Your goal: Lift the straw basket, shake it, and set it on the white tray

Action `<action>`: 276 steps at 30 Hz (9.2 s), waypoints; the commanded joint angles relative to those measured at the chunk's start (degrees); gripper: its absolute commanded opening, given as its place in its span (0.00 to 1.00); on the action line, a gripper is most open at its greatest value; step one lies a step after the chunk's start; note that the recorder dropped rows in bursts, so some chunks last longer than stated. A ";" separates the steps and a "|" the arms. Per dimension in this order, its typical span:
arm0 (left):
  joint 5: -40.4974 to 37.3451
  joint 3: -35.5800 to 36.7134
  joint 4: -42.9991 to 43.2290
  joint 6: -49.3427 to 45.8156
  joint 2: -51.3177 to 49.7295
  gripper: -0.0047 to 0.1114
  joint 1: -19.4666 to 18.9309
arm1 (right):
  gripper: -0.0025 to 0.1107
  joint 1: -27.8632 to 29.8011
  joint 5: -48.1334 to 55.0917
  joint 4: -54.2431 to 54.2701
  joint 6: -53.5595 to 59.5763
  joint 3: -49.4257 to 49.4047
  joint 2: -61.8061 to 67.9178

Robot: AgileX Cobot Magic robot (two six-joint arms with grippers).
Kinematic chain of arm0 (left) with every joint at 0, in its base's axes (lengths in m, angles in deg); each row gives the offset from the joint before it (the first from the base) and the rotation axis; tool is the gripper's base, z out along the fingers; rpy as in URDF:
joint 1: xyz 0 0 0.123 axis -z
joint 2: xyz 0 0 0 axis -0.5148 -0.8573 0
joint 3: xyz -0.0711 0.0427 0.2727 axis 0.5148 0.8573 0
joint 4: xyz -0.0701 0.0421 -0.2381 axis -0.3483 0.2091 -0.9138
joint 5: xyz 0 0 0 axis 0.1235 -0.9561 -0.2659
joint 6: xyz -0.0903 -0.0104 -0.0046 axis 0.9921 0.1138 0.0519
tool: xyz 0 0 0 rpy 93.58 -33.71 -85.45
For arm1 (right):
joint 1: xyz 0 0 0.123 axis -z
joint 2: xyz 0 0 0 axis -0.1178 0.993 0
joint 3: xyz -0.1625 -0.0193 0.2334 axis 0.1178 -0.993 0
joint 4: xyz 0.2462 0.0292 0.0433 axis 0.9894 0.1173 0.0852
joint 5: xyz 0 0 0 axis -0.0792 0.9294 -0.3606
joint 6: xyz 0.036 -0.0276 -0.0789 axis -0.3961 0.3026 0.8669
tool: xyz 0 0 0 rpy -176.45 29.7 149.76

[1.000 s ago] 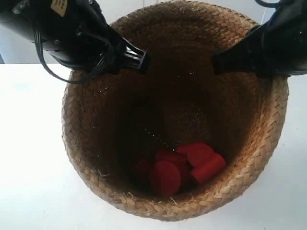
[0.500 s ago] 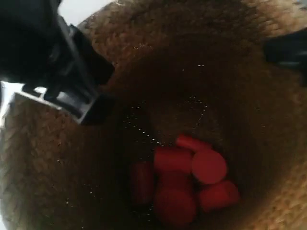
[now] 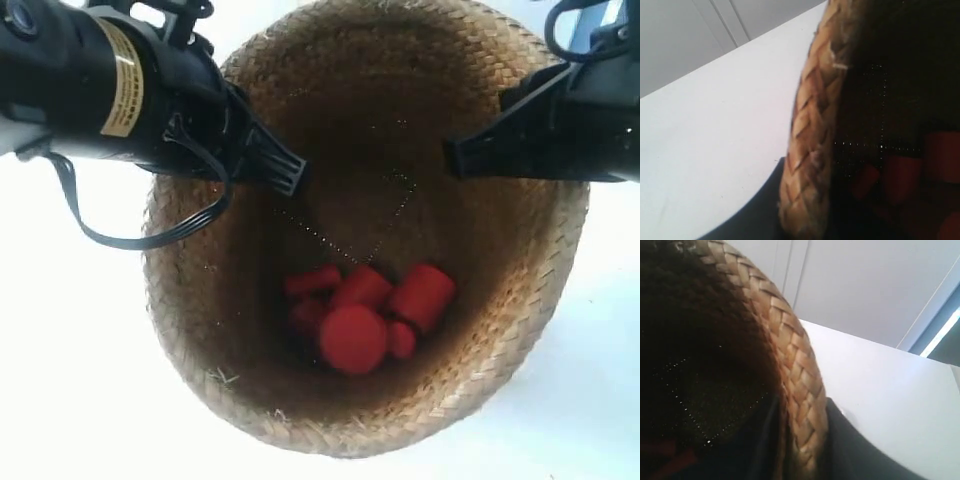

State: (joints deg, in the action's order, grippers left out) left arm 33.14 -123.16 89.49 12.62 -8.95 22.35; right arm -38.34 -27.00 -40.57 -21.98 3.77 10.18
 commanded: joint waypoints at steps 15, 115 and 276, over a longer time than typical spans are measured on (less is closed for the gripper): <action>-4.37 -11.66 -15.53 -14.74 -4.14 0.04 0.44 | 0.02 0.47 8.71 13.50 18.57 11.20 -0.61; 3.44 -49.27 -41.21 -39.93 -39.95 0.60 -15.50 | 0.62 33.81 8.41 34.37 46.92 23.36 29.94; 20.45 69.48 -40.45 -57.38 74.24 0.04 -57.19 | 0.68 33.60 -13.70 38.96 42.78 7.08 -7.52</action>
State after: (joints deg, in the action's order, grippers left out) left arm 51.72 -54.04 52.11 -37.34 65.01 -35.17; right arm -4.81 -40.29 -1.55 21.12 11.05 3.04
